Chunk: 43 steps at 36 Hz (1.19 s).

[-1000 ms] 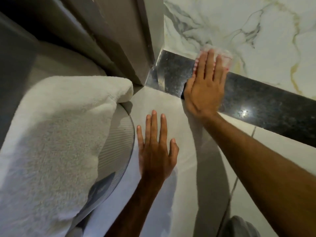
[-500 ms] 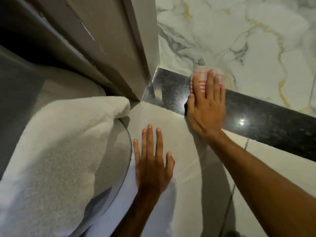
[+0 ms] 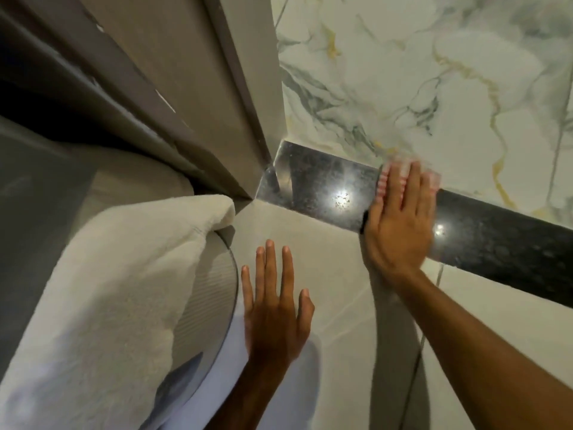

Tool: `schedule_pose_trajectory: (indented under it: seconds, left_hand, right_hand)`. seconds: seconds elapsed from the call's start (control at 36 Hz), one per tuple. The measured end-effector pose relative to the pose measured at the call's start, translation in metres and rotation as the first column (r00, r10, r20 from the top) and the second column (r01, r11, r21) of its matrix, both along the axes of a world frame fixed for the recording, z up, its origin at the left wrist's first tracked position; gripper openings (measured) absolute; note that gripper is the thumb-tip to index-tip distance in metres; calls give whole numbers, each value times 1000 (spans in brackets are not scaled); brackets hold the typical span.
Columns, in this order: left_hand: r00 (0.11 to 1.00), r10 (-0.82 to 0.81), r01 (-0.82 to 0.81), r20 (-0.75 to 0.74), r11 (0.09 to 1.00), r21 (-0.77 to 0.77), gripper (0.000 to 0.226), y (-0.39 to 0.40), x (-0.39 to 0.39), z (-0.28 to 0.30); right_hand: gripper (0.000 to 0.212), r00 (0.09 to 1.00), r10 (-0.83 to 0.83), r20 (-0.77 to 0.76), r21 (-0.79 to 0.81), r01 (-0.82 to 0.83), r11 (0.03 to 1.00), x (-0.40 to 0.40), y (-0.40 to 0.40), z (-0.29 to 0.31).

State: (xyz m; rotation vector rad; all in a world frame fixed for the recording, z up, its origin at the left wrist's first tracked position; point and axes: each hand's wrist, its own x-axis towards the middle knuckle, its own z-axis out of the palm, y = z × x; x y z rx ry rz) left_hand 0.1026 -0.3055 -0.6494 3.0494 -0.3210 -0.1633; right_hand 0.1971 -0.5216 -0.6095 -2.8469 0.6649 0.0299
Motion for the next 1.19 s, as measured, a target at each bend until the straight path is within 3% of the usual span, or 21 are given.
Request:
schedule_pose_trajectory:
  seconds: [0.06,0.11,0.17,0.25,0.36,0.42,0.44,0.47,0.53,0.58,0.64,0.72,0.81,0.89,0.97,1.08,1.19]
  left_hand:
    - [1000,-18,18,23,1000,9,71,0,0,-1]
    - [999,-36,36,39,999,-4,69,1,0,-1]
    - [997,-56,56,47,998,14,68,0,-1,0]
    - [996,-85,84,14,996,41,68,-2,3,10]
    - [995,-73,79,-75,992,93,67,-14,11,35]
    - [993,-59,67,-103,995,71,65,-20,15,54]
    - [991,-72,81,-112,994,75,63,-23,15,65]
    - [988,-106,117,-113,988,96,60,-25,15,77]
    - [968,-206,229,-147,959,165,54,-27,11,106]
    - [937,-289,332,-196,911,243,53,-27,2,143]
    - [928,-306,350,-213,912,212,52,-26,-9,189]
    - [904,-264,329,-336,931,156,63,-15,-34,263]
    - [855,-208,262,-475,964,51,81,5,-57,352]
    - [927,-137,111,-348,989,-94,72,30,-74,437]
    - [937,-225,197,-266,972,-129,62,64,-81,504]
    - [908,-377,365,-181,926,-100,51,126,-68,560]
    - [938,-325,319,-119,945,-73,51,195,-42,595]
  right_hand:
    - [69,1000,22,-13,29,-22,999,20,21,-6]
    - [70,989,148,14,69,-149,986,22,43,-13]
    - [70,952,303,35,90,-305,948,7,59,-18]
    - [69,919,394,-28,96,-390,916,-31,62,-16]
    - [69,926,371,-70,107,-363,926,-89,59,-1]
    - [73,963,268,-31,230,-254,939,-109,62,14]
    - [71,987,158,-31,370,-135,919,-115,65,27]
    - [71,995,43,-88,543,12,840,-118,69,43]
    - [89,979,-75,-192,734,194,650,-126,77,71]
    - [79,935,-160,-315,767,351,538,-133,83,98]
    - [60,889,-209,-407,758,456,466,-142,85,136]
    - [48,907,-215,-363,749,421,512,-156,87,206]
    - [49,903,-276,-329,783,424,455,-161,93,302]
    - [53,946,-202,-251,812,320,488,-166,105,392]
    - [53,964,-154,-218,834,266,484,-171,125,465]
    - [54,979,-82,-187,895,204,396,-177,168,530]
    - [60,989,-32,-145,900,145,410,-178,232,564]
